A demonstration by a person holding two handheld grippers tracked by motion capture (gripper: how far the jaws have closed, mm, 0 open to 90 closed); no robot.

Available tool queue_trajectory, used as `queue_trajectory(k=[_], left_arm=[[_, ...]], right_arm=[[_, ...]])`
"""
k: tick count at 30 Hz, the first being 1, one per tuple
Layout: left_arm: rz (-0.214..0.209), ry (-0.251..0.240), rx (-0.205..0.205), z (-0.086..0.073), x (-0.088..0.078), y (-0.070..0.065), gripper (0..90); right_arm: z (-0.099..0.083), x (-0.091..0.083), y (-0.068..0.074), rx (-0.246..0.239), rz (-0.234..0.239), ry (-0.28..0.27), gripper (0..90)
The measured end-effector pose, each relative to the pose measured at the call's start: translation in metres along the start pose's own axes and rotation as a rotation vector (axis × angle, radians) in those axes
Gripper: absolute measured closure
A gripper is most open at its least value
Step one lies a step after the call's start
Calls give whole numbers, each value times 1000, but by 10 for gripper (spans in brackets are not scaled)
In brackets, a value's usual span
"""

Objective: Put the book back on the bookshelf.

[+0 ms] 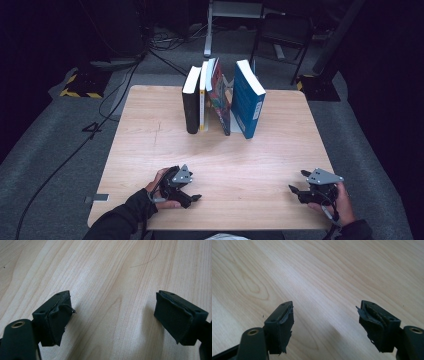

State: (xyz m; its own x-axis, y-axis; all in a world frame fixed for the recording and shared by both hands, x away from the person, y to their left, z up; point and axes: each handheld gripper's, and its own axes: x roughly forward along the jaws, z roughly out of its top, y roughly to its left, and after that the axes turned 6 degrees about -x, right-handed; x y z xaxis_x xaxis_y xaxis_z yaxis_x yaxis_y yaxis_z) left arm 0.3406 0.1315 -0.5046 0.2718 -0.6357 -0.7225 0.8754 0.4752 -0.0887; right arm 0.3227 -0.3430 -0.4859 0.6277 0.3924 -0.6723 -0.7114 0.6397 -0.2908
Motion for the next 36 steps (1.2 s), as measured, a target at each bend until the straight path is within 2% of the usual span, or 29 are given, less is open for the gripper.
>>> queue_trajectory(k=[2, 4, 8, 10, 12, 13, 15, 17, 36], left_arm=[[0, 0, 0, 0, 0, 0, 149], [-2, 0, 1, 0, 0, 0, 149], [-4, 1, 1, 0, 0, 1, 149], [-3, 1, 2, 0, 0, 1, 150], [-3, 1, 2, 0, 0, 1, 150], [-3, 2, 2, 0, 0, 1, 150], [-3, 2, 2, 0, 0, 1, 150], [-3, 1, 2, 0, 0, 1, 150], [3, 0, -3, 0, 0, 0, 152]], right_arm=[[-7, -3, 0, 27, 9, -9, 282], [-10, -4, 0, 33, 9, -4, 283], [-25, -8, -1, 83, 9, -3, 282], [-32, -11, -1, 112, 16, -19, 283], [-34, -13, -1, 122, 11, -20, 278], [-38, -13, -3, 162, 14, -33, 272], [-41, -12, -5, 218, 49, -30, 258], [-41, -11, -8, 237, 58, -26, 249], [-41, -11, -8, 233, 59, -26, 238]])
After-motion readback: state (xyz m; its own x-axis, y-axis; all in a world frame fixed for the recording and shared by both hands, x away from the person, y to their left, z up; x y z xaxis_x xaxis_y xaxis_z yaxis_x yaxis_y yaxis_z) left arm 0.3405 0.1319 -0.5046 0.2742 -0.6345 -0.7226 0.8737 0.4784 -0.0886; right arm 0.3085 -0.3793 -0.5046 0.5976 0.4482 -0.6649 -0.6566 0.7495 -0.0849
